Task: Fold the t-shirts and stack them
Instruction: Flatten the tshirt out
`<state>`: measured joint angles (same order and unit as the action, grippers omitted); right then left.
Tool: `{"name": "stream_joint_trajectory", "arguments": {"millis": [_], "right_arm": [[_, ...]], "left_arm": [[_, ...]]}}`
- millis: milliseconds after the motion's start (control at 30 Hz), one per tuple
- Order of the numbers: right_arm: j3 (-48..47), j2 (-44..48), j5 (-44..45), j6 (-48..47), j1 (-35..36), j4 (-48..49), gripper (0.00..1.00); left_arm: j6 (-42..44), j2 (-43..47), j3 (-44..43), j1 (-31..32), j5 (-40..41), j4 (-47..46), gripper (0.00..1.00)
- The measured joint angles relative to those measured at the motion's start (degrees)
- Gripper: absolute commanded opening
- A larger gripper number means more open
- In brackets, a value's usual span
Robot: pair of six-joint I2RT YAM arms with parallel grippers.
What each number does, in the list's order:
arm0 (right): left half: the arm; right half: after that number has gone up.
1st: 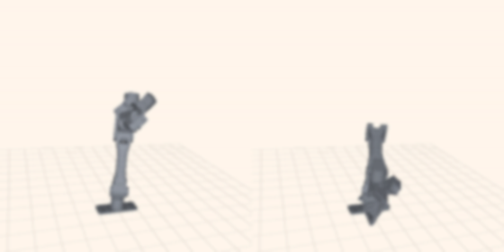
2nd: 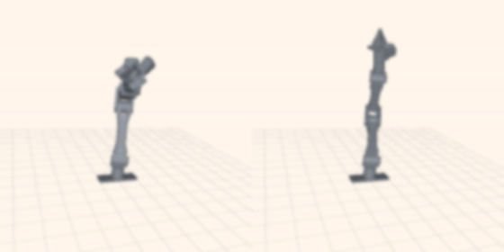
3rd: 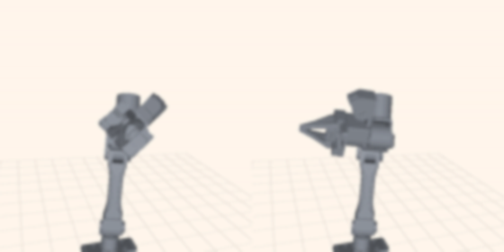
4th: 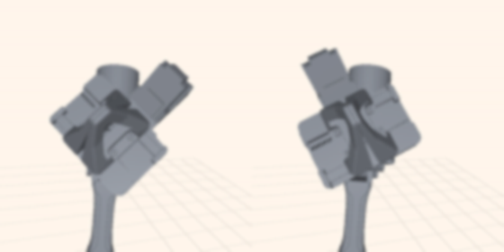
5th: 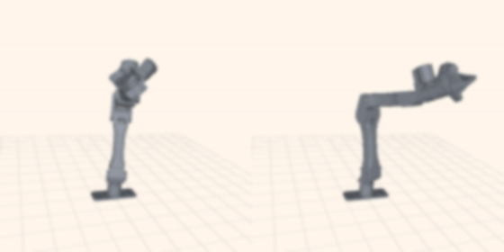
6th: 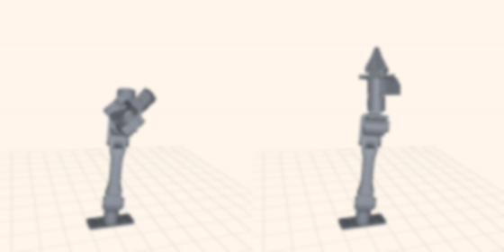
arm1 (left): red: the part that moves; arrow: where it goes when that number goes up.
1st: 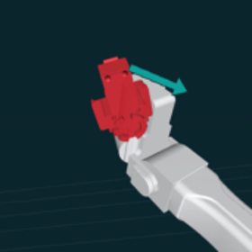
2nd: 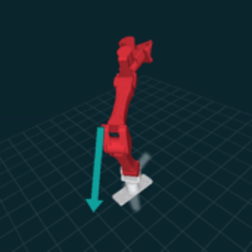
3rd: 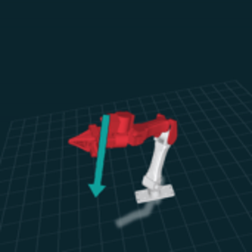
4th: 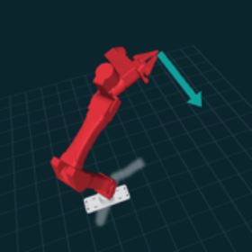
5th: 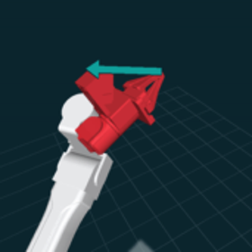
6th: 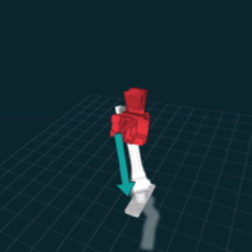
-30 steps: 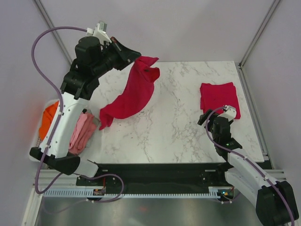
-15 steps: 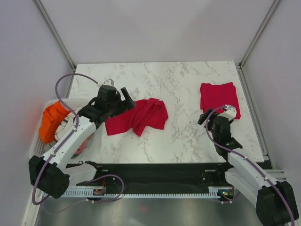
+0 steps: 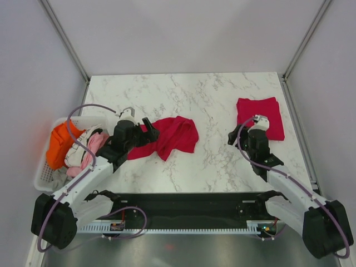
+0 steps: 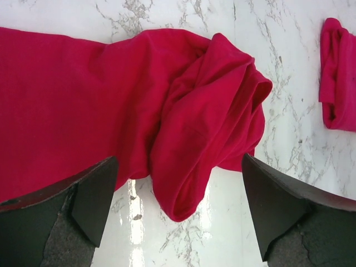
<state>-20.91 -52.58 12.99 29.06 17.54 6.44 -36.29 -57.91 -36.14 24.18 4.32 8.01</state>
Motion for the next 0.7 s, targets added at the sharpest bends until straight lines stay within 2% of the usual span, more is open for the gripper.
{"name": "stream_joint_trajectory", "arguments": {"millis": [267,467,700], "right_arm": [[-22.53,-21.31,-7.72,-1.68,12.09,-3.1,0.66],[-29.16,-34.86,-9.31,-1.55,16.92,-5.18,0.66],[-36.63,-44.39,-9.94,-1.25,19.63,-6.95,0.66]], "left_arm": [[3.45,-2.71,2.78,0.0,-1.99,-9.7,0.93],[5.75,-3.76,2.8,0.07,-3.3,-11.8,0.91],[6.82,-5.2,2.8,0.33,-4.85,-12.79,0.89]]}}
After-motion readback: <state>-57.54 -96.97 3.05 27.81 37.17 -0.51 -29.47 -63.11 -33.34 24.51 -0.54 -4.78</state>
